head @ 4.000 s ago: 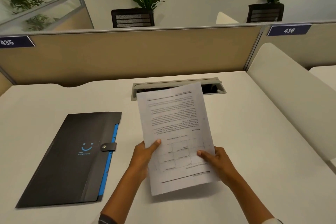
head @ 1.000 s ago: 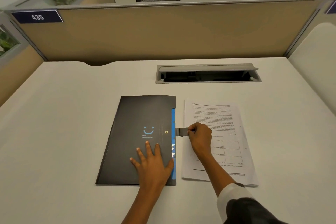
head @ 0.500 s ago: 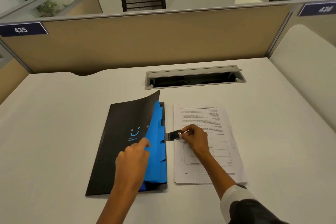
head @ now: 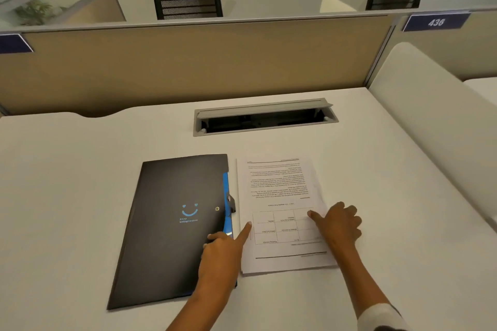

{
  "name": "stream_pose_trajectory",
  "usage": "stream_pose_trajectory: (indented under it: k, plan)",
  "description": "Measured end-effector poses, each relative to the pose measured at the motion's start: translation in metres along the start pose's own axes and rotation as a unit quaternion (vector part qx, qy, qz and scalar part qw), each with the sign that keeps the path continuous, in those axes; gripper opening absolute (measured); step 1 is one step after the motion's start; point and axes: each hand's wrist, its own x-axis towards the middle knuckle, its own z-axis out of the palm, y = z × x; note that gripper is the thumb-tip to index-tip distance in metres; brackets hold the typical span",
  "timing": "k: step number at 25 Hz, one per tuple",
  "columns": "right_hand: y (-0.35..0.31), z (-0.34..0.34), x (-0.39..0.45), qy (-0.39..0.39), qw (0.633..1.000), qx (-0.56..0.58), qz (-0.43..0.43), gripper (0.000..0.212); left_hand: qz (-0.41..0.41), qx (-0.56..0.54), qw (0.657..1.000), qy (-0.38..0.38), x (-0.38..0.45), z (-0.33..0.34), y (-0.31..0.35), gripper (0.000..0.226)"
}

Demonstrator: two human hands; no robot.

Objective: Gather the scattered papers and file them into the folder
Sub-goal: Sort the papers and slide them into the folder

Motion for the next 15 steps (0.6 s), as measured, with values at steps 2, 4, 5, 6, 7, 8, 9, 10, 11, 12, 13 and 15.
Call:
stream_pose_trajectory:
  k: [2,4,5,6,7,8,9,10,11,12,13,15]
  plan:
    - [-0.006,0.002,0.001,-0.020,1.000,0.002,-0.008,0.065,0.008,0.034,0.999,-0.008,0.002,0.005,0.004,0.089]
    - [-0.010,0.003,0.002,-0.034,0.999,-0.002,-0.016,0.056,0.009,0.054,0.998,-0.013,0.005,0.007,0.005,0.086]
    - [-0.011,0.004,0.002,-0.040,0.999,-0.002,-0.018,0.053,0.010,0.055,0.998,-0.016,0.006,0.007,0.005,0.083]
    - [-0.012,0.004,0.002,-0.044,0.999,0.002,-0.019,0.052,0.013,0.052,0.998,-0.018,0.008,0.006,0.004,0.078]
    - [-0.012,0.003,0.002,-0.049,0.999,0.007,-0.021,0.051,0.016,0.051,0.998,-0.019,0.010,0.006,0.004,0.074]
    - [-0.012,0.004,0.002,-0.052,0.998,0.013,-0.021,0.051,0.019,0.050,0.998,-0.018,0.012,0.006,0.004,0.072]
    - [-0.013,0.003,0.001,-0.053,0.998,0.019,-0.022,0.051,0.020,0.051,0.998,-0.015,0.013,0.007,0.003,0.070]
    - [-0.012,0.002,0.001,-0.051,0.998,0.025,-0.022,0.051,0.020,0.050,0.998,-0.011,0.013,0.008,0.004,0.069]
    - [-0.012,0.002,0.001,-0.050,0.998,0.034,-0.020,0.051,0.020,0.052,0.998,-0.006,0.013,0.009,0.004,0.068]
    - [-0.011,0.002,0.002,-0.049,0.998,0.047,-0.018,0.050,0.020,0.053,0.998,-0.004,0.012,0.010,0.004,0.068]
    - [-0.010,0.001,0.004,-0.051,0.997,0.062,-0.013,0.050,0.020,0.055,0.998,-0.004,0.011,0.010,0.004,0.068]
    - [-0.009,0.000,0.010,-0.063,0.993,0.104,-0.001,0.049,0.020,0.063,0.998,-0.006,0.012,0.010,0.005,0.069]
